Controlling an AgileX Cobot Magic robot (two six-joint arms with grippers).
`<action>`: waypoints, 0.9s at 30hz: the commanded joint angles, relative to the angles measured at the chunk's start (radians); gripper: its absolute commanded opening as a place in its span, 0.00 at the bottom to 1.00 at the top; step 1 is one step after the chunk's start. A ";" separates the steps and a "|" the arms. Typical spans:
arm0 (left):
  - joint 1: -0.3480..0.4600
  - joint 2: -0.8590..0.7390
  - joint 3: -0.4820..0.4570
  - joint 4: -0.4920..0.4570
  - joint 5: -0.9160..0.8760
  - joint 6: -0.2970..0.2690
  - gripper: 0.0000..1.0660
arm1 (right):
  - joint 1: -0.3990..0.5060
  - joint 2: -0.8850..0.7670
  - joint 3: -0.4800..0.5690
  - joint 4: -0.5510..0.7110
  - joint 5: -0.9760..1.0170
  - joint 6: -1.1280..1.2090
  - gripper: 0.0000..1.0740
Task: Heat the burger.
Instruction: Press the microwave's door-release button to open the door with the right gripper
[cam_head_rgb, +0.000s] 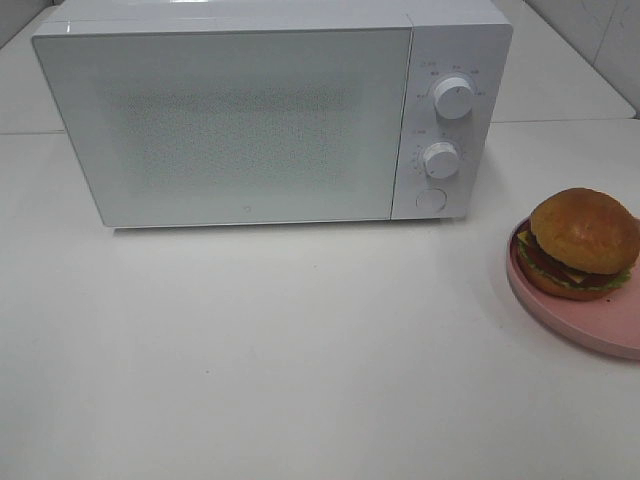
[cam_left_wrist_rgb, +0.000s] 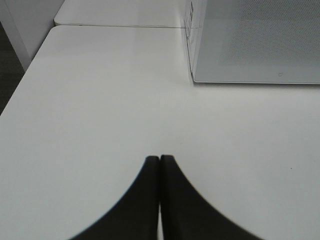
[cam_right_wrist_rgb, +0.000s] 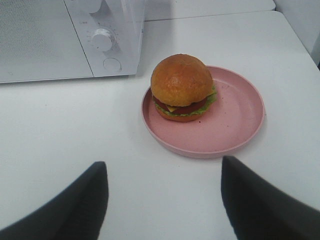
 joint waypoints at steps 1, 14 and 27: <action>0.001 -0.026 0.002 -0.005 -0.013 0.000 0.00 | -0.005 -0.025 0.002 -0.001 -0.015 -0.009 0.57; 0.001 -0.026 0.002 -0.005 -0.013 0.000 0.00 | -0.005 -0.025 0.002 -0.001 -0.015 -0.009 0.57; 0.001 -0.026 0.002 -0.005 -0.013 0.000 0.00 | -0.005 -0.024 -0.001 -0.001 -0.019 -0.009 0.57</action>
